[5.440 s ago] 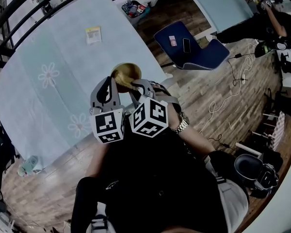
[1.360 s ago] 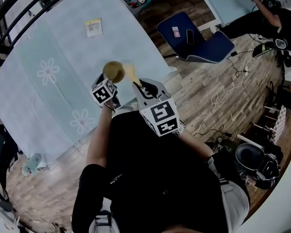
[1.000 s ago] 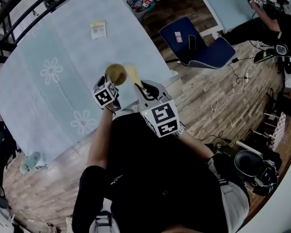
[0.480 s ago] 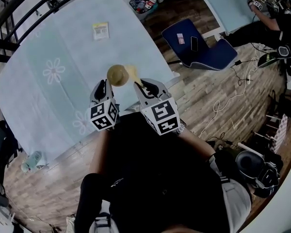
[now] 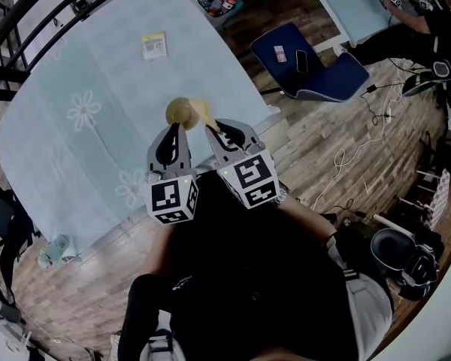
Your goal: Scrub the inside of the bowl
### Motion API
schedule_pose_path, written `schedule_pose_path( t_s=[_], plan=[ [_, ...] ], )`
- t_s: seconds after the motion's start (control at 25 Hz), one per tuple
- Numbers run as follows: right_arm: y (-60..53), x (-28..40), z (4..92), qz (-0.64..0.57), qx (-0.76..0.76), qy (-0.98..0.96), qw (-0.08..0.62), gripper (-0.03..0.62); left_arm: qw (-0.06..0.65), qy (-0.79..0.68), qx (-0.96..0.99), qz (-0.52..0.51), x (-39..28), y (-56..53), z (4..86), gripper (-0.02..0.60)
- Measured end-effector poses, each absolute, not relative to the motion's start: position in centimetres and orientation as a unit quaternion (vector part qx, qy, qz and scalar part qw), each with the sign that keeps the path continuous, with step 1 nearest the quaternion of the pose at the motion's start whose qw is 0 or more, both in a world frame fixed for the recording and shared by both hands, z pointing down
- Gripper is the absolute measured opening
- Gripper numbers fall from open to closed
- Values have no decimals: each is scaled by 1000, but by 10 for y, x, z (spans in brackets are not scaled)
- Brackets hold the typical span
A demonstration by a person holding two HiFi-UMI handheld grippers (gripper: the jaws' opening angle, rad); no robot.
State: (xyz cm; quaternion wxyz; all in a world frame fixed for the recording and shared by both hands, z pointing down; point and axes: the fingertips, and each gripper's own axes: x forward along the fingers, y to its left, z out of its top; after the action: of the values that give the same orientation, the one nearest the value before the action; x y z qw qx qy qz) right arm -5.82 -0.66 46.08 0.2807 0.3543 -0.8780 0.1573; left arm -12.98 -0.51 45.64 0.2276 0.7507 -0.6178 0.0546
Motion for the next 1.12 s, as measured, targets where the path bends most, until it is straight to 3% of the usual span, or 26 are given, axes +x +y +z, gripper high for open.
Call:
schedule_pose_path(
  t_s=[0.52, 1.12],
  plan=[
    [-13, -53, 438, 138, 381, -887, 222, 49, 228, -610, 757, 54, -119, -4, 452, 29],
    [-10, -51, 436, 131, 378, -889, 222, 49, 232, -609, 757, 54, -114, -1, 454, 28]
  ],
)
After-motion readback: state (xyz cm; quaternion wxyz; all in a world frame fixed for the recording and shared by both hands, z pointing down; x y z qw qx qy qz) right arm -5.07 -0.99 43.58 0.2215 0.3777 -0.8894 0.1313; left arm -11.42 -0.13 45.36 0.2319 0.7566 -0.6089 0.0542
